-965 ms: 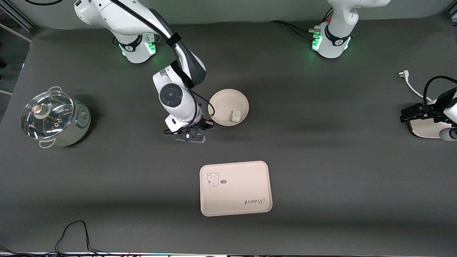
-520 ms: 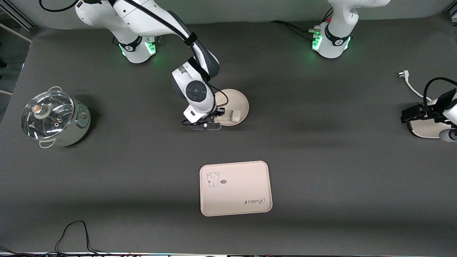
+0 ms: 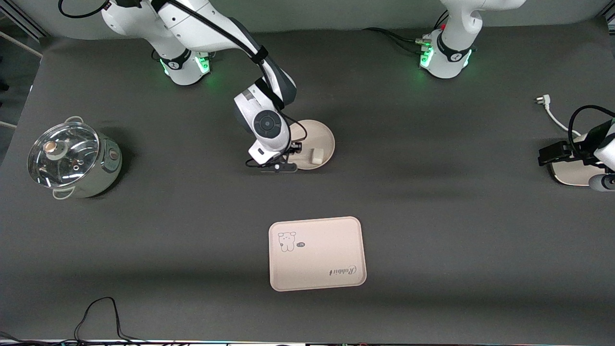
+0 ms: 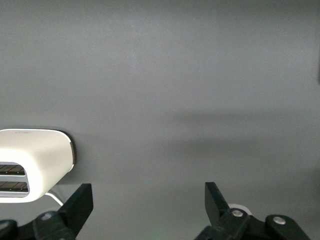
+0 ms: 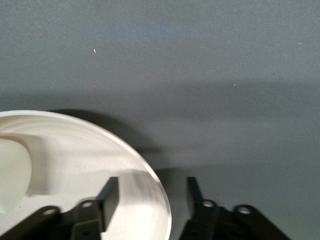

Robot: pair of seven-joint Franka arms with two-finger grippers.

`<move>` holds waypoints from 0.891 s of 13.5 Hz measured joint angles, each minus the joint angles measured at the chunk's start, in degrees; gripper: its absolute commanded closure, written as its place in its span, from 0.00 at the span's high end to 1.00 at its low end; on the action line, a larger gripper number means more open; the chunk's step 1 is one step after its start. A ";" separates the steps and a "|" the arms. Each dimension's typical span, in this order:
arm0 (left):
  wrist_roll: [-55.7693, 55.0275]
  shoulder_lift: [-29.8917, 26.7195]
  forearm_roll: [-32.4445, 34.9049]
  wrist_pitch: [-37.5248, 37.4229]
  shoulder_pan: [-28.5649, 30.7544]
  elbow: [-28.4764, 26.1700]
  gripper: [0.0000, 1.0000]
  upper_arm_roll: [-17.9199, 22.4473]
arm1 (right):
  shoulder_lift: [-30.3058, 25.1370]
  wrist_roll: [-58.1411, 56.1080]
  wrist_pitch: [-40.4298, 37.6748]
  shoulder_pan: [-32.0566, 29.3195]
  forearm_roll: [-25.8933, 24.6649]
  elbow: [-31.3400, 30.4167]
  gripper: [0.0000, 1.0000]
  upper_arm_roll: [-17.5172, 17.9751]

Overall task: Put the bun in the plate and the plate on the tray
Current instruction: 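Close the right gripper on the plate rim and lift it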

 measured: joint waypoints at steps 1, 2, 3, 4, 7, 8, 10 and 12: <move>0.00 0.03 0.01 0.00 0.00 -0.05 1.00 0.00 | 0.12 -0.01 0.00 0.01 0.00 -0.10 0.00 0.00; 0.00 0.12 0.01 0.00 0.00 -0.09 1.00 0.00 | 0.32 -0.01 0.00 0.01 0.00 -0.13 0.00 0.00; 0.00 0.23 0.02 0.00 0.00 -0.11 1.00 0.00 | 0.54 -0.07 -0.09 0.01 0.02 -0.13 0.00 0.01; 0.00 0.35 0.02 0.00 0.00 -0.11 1.00 0.00 | 0.53 -0.15 -0.08 0.05 0.50 -0.07 0.00 0.13; 0.00 0.58 0.03 0.00 0.00 -0.11 1.00 0.00 | 0.33 -0.45 -0.27 -0.08 1.55 0.14 0.00 -0.03; 0.00 0.60 0.06 0.00 0.00 -0.11 1.00 0.01 | 0.07 -0.63 -0.40 -0.12 1.96 0.43 0.00 -0.19; 0.00 0.60 0.10 0.00 0.00 -0.11 1.00 0.02 | -0.12 -0.66 -2.33 -0.42 2.25 2.22 0.00 -0.73; 0.00 0.63 0.11 0.00 0.00 -0.11 1.00 0.02 | -0.69 -0.68 -6.49 -2.10 2.31 5.58 0.00 -0.97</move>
